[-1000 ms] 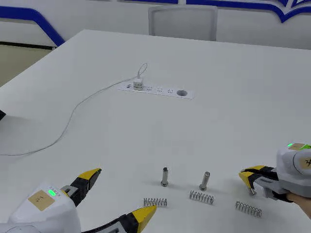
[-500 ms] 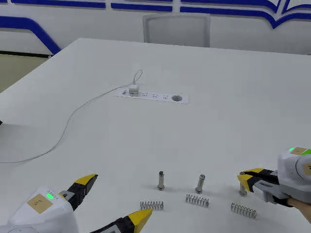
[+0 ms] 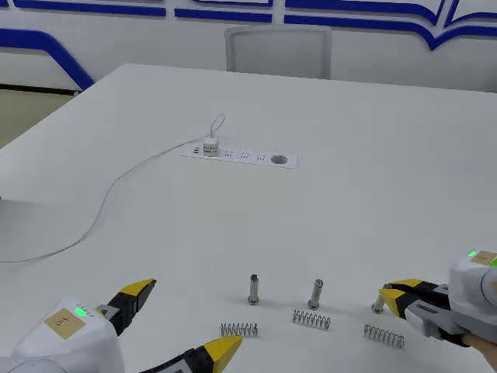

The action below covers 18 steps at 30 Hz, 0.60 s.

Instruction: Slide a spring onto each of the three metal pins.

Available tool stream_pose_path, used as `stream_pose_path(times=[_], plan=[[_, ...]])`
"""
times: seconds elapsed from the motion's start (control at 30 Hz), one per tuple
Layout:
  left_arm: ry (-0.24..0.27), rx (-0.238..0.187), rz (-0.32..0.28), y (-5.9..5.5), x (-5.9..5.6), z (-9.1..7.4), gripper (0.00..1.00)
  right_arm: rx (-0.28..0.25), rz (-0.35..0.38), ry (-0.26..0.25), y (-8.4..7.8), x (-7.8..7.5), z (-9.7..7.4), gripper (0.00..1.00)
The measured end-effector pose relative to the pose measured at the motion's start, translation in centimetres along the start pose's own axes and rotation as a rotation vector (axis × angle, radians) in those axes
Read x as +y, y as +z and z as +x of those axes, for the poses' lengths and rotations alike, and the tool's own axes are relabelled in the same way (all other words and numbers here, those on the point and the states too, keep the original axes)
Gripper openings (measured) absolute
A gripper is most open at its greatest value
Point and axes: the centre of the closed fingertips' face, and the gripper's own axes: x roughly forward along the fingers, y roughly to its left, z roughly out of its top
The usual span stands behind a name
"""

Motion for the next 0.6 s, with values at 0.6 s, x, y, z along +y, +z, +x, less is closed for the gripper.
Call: stream_pose_path(times=[0.6], plan=[[-0.006, 0.009, 0.007, -0.22, -0.07, -0.01, 0.82, 0.002, 0.076, 0.009, 0.37, 0.05, 0.11, 0.10]])
